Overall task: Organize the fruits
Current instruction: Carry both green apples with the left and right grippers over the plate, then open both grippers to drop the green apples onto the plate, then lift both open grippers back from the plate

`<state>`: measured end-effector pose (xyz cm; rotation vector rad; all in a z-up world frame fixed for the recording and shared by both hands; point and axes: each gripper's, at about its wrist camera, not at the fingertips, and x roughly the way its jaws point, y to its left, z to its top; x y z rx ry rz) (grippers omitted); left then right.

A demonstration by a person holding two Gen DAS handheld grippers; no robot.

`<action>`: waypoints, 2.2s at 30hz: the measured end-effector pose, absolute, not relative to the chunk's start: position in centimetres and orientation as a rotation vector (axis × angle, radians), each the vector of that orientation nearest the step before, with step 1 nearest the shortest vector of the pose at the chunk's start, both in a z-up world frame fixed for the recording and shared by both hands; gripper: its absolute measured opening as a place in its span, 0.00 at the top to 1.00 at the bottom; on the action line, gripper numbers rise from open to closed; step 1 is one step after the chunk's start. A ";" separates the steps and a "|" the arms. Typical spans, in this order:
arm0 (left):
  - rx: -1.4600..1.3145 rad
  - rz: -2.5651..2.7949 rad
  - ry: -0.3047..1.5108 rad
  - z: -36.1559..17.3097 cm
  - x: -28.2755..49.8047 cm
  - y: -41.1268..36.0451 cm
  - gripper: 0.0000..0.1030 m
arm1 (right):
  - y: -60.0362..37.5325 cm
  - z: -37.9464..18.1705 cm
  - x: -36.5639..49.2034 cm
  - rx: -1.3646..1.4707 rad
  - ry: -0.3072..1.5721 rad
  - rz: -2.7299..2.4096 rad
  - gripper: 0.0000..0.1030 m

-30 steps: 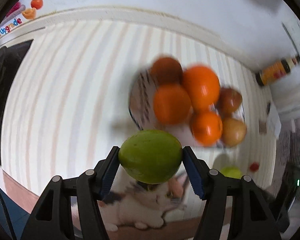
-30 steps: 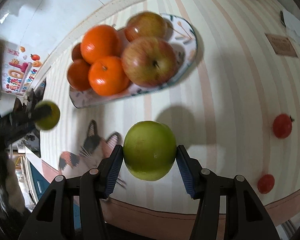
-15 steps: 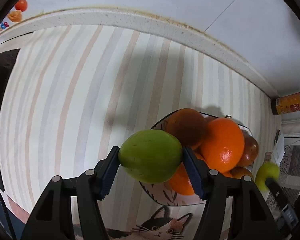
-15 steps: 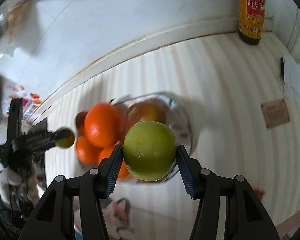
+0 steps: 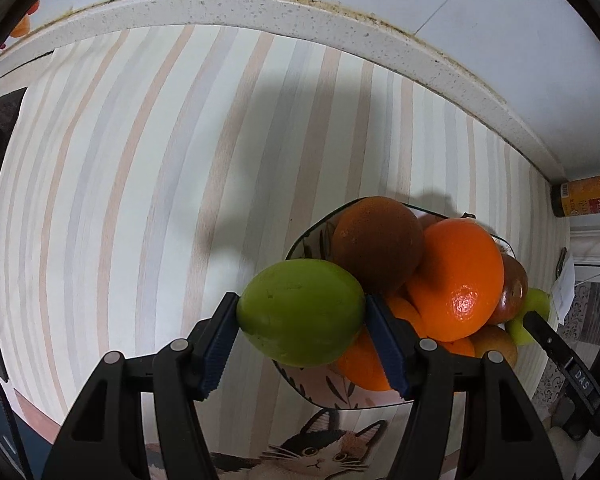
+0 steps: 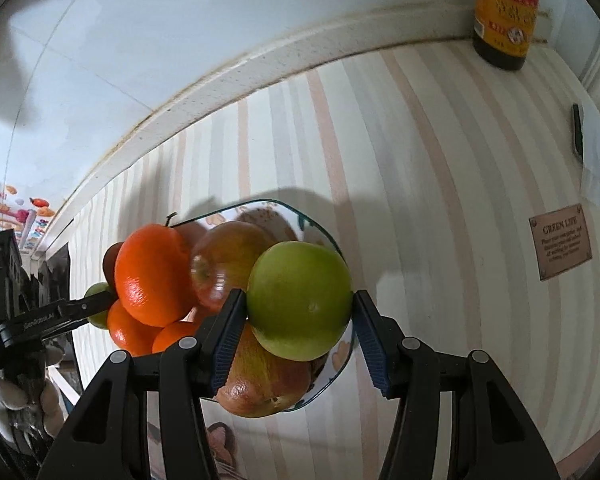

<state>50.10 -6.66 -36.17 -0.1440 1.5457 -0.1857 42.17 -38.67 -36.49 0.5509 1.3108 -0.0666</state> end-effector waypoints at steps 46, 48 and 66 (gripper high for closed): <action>0.070 -0.193 1.070 -17.6 28.7 -6.0 0.12 | -27.3 -17.2 24.6 0.199 1.059 -0.175 0.06; 0.074 -0.201 1.047 -16.5 27.3 -5.8 0.12 | -26.7 -15.8 23.5 0.192 1.038 -0.173 0.06; 0.076 -0.246 0.915 -10.8 20.3 -4.3 0.12 | -24.1 -8.8 14.8 0.201 0.908 -0.191 0.06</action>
